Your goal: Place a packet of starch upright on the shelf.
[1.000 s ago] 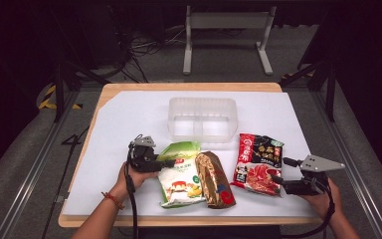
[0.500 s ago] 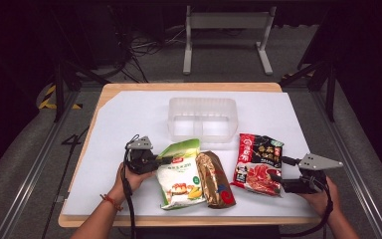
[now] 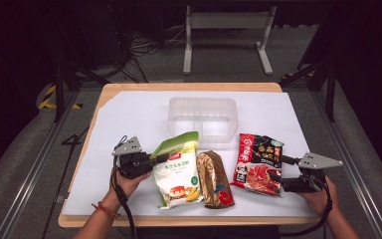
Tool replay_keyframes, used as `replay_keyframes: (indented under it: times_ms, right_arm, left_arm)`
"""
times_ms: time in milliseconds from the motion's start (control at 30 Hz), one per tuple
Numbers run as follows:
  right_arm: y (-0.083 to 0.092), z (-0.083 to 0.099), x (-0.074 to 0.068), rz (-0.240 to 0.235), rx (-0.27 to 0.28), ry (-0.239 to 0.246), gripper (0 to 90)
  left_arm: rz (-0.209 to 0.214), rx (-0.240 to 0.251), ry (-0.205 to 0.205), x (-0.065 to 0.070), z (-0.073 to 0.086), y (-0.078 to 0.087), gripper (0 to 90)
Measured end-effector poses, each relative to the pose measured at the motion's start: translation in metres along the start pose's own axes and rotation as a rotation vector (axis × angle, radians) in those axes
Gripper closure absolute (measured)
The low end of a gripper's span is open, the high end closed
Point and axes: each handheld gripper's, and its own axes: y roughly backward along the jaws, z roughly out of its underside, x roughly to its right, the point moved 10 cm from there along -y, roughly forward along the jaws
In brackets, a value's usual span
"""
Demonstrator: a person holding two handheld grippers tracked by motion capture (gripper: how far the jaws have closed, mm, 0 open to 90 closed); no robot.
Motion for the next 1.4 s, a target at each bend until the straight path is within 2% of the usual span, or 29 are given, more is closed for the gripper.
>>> replay_keyframes:
  times_ms: [133, 200, 367, 567, 933, 967, 1033, 1167, 1300, 1400]
  right_arm:
    - [0.0, 0.001, -0.002, -0.003, -0.007, 0.012, 23.6]
    - [0.001, 0.0, -0.003, -0.004, -0.001, 0.01, 23.6]
    - [0.003, 0.001, -0.001, 0.0, 0.003, 0.001, 23.6]
    - [0.003, 0.001, -0.001, 0.001, 0.004, -0.001, 23.7]
    - [0.005, 0.002, 0.001, 0.008, 0.004, -0.002, 23.7]
    - [0.005, 0.002, 0.001, 0.008, 0.004, -0.002, 23.7]
    - [0.005, 0.002, 0.001, 0.009, 0.004, -0.004, 23.7]
    - [0.006, 0.002, 0.002, 0.011, 0.003, -0.005, 23.8]
    - [0.005, 0.003, 0.002, 0.01, 0.002, -0.004, 23.8]
    - [0.005, 0.003, 0.002, 0.012, 0.002, -0.006, 23.8]
  left_arm:
    - [-0.001, 0.015, -0.008, 0.003, -0.003, 0.006, 90.0]
    - [0.001, 0.039, 0.004, 0.006, -0.007, 0.011, 90.0]
    - [-0.001, 0.083, -0.012, 0.01, -0.017, 0.019, 90.0]
    - [0.013, 0.106, -0.026, 0.017, -0.024, 0.024, 90.0]
    - [0.001, 0.146, -0.05, 0.024, -0.036, 0.031, 90.0]
    - [-0.012, 0.148, -0.055, 0.025, -0.037, 0.032, 90.0]
    - [-0.003, 0.161, -0.056, 0.026, -0.039, 0.034, 90.0]
    - [-0.029, 0.172, -0.066, 0.025, -0.043, 0.035, 90.0]
    - [-0.051, 0.186, -0.049, 0.022, -0.046, 0.038, 90.0]
    - [-0.069, 0.216, -0.04, 0.019, -0.051, 0.042, 90.0]
